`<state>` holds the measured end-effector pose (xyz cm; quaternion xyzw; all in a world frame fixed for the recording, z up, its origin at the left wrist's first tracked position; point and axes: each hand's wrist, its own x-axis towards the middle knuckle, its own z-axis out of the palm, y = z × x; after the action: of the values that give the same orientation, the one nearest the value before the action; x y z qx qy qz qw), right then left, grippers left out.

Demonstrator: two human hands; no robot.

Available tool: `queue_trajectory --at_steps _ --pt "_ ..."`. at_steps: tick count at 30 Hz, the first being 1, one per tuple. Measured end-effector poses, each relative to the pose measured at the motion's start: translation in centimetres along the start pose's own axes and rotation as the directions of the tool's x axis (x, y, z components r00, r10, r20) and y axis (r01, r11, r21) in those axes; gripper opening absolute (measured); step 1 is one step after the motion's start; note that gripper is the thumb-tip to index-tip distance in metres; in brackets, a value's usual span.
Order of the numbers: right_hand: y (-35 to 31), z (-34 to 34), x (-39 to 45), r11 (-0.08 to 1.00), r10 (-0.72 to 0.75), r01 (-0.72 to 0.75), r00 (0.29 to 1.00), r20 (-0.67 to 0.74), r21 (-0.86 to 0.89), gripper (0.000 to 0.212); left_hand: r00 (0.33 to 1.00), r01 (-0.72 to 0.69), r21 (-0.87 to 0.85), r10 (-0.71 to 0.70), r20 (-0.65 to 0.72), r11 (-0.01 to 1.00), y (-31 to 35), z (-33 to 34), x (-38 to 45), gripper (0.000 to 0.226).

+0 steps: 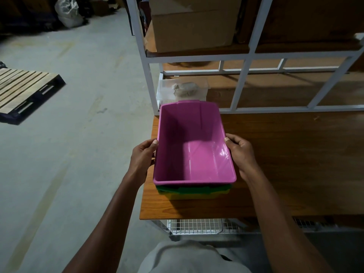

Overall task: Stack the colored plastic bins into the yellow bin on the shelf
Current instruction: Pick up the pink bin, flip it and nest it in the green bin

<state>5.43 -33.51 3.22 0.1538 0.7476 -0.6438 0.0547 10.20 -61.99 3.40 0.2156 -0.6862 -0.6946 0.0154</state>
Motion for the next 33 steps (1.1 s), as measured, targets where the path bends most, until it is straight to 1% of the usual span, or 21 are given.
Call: queue_trajectory --at_steps 3,5,7,9,11,13,15,18,20,23,25,27,29,33 --pt "-0.1 -0.1 -0.8 1.000 -0.020 0.019 1.000 -0.023 -0.010 0.036 1.000 -0.016 0.018 0.016 0.007 1.000 0.0 -0.4 -0.3 0.025" --pt "-0.3 -0.3 -1.6 0.999 -0.041 0.040 0.999 -0.034 -0.028 0.035 0.999 -0.043 0.045 0.044 -0.014 0.998 0.2 -0.6 -0.6 0.022" --pt "-0.5 -0.5 -2.7 0.996 -0.073 0.070 0.996 -0.045 -0.062 0.034 0.987 -0.135 0.147 0.147 -0.069 0.980 0.5 -0.6 -0.9 0.022" --pt "-0.8 -0.9 -4.0 0.990 -0.106 0.098 0.992 -0.074 -0.100 0.034 0.952 -0.259 0.263 0.291 -0.094 0.930 1.1 -0.6 -1.5 0.024" --pt "-0.9 -1.5 -5.4 0.983 -0.138 0.122 0.984 -0.111 -0.133 0.032 0.919 -0.351 0.287 0.386 -0.077 0.891 1.8 -0.2 -2.0 0.023" --pt "-1.0 -2.4 -7.1 0.979 -0.172 0.153 0.975 -0.139 -0.136 0.030 0.901 -0.405 0.279 0.431 -0.036 0.871 2.4 0.6 -2.5 0.024" --pt "-0.9 -3.7 -8.9 0.976 -0.201 0.184 0.966 -0.164 -0.115 0.030 0.890 -0.449 0.250 0.454 0.038 0.858 3.1 2.0 -3.3 0.023" --pt "0.1 -6.4 -11.5 0.977 -0.212 0.200 0.951 -0.223 -0.075 0.025 0.852 -0.513 0.170 0.475 0.219 0.841 3.9 4.8 -5.2 0.019" --pt "1.3 -8.4 -13.2 0.981 -0.190 0.193 0.939 -0.287 -0.020 0.022 0.807 -0.540 0.112 0.476 0.349 0.834 4.1 7.0 -6.9 0.017" --pt "3.4 -11.3 -15.4 0.986 -0.127 0.160 0.916 -0.380 0.055 0.019 0.747 -0.537 0.041 0.452 0.488 0.842 3.3 10.5 -9.4 0.018" --pt "5.0 -13.2 -16.4 0.988 -0.077 0.126 0.907 -0.415 0.092 0.019 0.741 -0.490 0.040 0.391 0.545 0.871 2.1 12.9 -10.9 0.018" --pt "6.6 -15.3 -17.2 0.988 -0.025 0.091 0.894 -0.447 0.127 0.018 0.741 -0.438 0.066 0.319 0.591 0.897 0.7 15.5 -12.2 0.017" --pt "8.3 -17.5 -18.0 0.986 0.015 0.064 0.879 -0.476 0.151 0.018 0.727 -0.402 0.100 0.251 0.639 0.910 -0.5 18.2 -13.6 0.018" --pt "11.0 -22.8 -19.5 0.978 0.086 0.027 0.849 -0.522 0.206 0.018 0.711 -0.315 0.143 0.134 0.690 0.938 -2.3 24.7 -16.7 0.020"
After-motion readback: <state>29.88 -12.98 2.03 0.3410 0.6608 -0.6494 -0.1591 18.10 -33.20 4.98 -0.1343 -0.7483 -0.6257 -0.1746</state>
